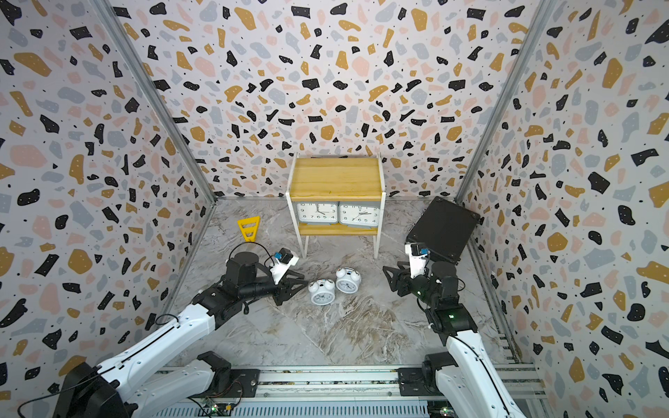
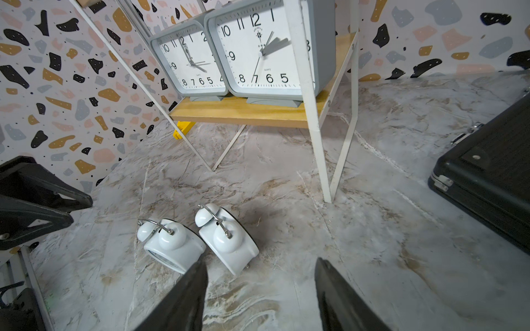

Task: Place the alarm clocks on the shelf by style
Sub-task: Pick up the alarm from the center of the board.

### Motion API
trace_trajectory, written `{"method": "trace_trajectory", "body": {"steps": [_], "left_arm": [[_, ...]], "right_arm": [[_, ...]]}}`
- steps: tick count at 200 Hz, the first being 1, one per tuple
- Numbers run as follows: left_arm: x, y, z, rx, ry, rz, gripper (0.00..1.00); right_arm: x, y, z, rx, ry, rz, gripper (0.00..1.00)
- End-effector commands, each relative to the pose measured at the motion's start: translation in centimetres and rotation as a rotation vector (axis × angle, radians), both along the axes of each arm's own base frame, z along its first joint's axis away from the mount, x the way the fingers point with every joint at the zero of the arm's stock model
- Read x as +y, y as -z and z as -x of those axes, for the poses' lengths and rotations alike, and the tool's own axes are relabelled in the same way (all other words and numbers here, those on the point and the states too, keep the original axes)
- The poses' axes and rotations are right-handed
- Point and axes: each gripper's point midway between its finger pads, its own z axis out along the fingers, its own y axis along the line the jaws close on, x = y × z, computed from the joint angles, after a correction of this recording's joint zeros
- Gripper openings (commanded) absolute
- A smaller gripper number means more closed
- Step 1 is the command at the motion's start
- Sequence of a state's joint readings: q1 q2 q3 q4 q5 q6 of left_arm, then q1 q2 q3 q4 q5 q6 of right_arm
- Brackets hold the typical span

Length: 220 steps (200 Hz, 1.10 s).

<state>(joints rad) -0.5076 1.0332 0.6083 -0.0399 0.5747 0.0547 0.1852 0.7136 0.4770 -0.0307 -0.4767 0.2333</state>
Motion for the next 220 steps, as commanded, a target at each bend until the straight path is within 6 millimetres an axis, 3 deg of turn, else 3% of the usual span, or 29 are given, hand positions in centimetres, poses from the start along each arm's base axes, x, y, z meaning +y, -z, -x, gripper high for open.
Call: {"method": "trace_trajectory", "body": {"steps": [1, 131, 200, 220], "left_arm": [[-0.8, -0.4, -0.5, -0.086, 0.04, -0.028, 0.32], [-2.9, 2.9, -2.1, -0.109, 0.14, -0.147, 0.29], [-2.9, 3.7, -2.6, -0.111, 0.137, -0.179, 0.26], [-2.8, 2.9, -2.3, -0.128, 0.145, -0.176, 0.28]], "right_arm": [[0.4, 0.0, -0.1, -0.017, -0.012, 0.034, 0.65], [1.3, 0.6, -0.4, -0.009, -0.052, 0.063, 0.67], [1.5, 0.7, -0.5, -0.006, -0.062, 0.064, 0.68], [1.4, 0.9, -0.5, -0.001, -0.061, 0.07, 0.68]]}}
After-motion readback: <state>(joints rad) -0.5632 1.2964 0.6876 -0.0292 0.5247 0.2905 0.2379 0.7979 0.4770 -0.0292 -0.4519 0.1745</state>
